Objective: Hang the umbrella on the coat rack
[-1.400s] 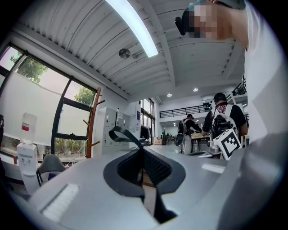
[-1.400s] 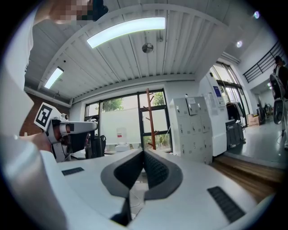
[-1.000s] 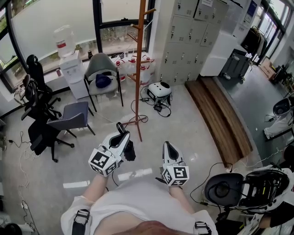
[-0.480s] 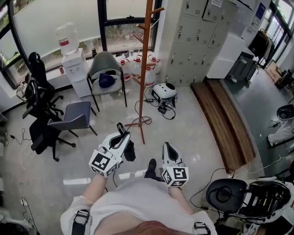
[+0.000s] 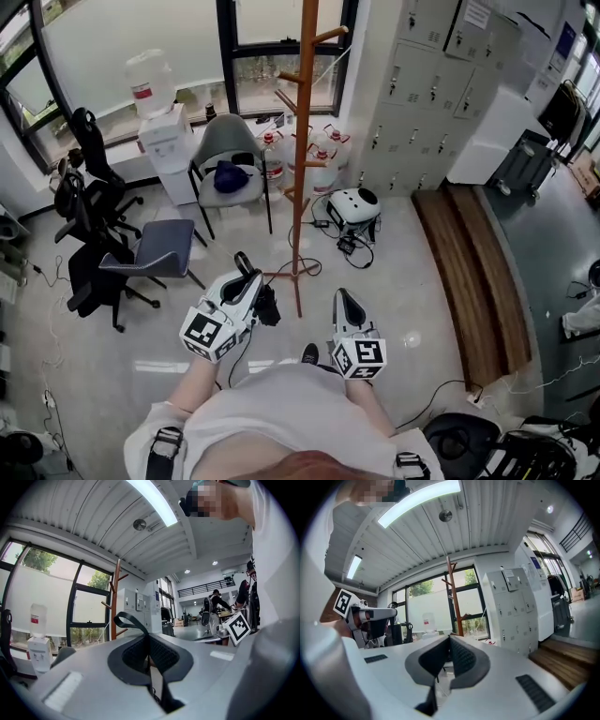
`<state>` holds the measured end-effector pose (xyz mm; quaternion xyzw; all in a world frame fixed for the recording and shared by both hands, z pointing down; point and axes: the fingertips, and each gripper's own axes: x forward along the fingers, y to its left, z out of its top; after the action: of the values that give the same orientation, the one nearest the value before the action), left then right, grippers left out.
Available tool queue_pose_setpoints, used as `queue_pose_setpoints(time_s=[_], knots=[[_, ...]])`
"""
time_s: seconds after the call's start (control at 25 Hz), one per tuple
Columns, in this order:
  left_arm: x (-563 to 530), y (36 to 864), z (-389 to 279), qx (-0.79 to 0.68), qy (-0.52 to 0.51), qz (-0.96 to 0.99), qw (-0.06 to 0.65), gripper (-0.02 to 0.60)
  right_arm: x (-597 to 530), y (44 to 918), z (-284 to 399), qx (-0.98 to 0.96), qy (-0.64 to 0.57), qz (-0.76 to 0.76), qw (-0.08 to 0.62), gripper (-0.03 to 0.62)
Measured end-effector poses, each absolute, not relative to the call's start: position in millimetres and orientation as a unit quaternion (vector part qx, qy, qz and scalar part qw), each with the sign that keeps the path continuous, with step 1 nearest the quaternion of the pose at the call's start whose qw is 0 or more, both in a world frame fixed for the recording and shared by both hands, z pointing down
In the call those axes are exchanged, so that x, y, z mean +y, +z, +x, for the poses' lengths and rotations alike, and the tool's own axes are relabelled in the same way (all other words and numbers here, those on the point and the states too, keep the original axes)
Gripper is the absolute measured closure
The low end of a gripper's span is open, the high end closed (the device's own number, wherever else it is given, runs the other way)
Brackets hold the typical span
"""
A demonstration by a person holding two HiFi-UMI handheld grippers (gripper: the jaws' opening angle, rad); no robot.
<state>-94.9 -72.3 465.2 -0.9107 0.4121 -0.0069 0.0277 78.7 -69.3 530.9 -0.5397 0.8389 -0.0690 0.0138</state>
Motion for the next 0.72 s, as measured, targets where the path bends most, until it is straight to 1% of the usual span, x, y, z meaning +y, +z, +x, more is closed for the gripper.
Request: queue_pose_setpoints(time_s=[0.44,0.72], knots=[[-194,432,-80,0.464,0.028,-0.884,0.04,0.572,-193,511,115,0.86,-0.047,-0.508,0.013,0.586],[-230,413,-83,0.443,0.033,-0.894,0.061,0.572,-226,511,105,0.861,-0.045,-0.506,0.0,0.586]])
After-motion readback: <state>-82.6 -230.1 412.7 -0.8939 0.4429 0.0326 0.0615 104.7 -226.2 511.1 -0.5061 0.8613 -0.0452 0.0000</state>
